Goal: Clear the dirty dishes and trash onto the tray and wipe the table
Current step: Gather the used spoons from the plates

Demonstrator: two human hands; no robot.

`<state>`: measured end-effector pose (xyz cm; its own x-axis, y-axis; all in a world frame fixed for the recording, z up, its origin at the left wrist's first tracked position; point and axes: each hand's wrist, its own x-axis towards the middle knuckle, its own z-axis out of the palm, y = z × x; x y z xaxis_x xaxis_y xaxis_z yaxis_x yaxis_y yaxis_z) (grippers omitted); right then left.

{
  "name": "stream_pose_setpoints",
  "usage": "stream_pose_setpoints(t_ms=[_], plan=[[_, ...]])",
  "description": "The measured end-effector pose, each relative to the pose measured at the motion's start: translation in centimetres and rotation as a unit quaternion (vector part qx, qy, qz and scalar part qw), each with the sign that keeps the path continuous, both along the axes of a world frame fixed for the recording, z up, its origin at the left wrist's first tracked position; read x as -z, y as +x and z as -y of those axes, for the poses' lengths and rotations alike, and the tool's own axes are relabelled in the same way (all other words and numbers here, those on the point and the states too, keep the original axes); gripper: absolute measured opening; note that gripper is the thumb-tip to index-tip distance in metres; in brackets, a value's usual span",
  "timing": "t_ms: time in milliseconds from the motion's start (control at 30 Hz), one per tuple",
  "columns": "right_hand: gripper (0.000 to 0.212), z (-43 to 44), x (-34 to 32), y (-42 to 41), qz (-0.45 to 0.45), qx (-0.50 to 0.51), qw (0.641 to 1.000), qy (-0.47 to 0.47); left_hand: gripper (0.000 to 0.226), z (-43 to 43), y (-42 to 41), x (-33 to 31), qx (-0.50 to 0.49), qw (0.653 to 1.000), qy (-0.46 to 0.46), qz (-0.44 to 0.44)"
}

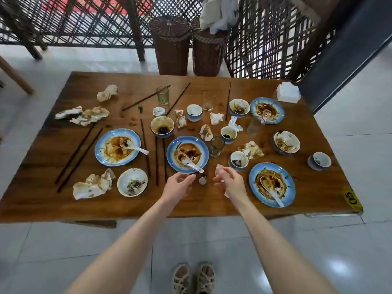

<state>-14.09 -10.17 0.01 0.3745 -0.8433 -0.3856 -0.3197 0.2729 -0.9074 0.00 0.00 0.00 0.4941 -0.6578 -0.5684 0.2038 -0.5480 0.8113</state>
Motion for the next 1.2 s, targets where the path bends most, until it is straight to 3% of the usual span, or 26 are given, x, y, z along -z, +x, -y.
stream_pose_setpoints(t_ms=[267,633,867,1200], plan=[[0.029,2.0,2.0,-0.5,-0.040,0.008,0.999,0.020,0.028,3.7,-0.6,2.3,-0.030,0.998,0.025,-0.052],[0.012,2.5,3.0,-1.3,-0.053,0.013,0.998,0.021,0.017,6.5,-2.1,4.4,-0.143,0.984,0.044,-0.097],[0.015,2.5,3.4,-1.6,-0.047,0.024,0.998,0.023,0.015,7.1,-2.0,4.4,-0.185,0.972,0.054,-0.133],[0.021,2.0,1.8,-4.5,-0.040,0.063,0.997,0.015,0.012,5.7,-2.2,2.1,-0.156,0.980,0.050,-0.115]])
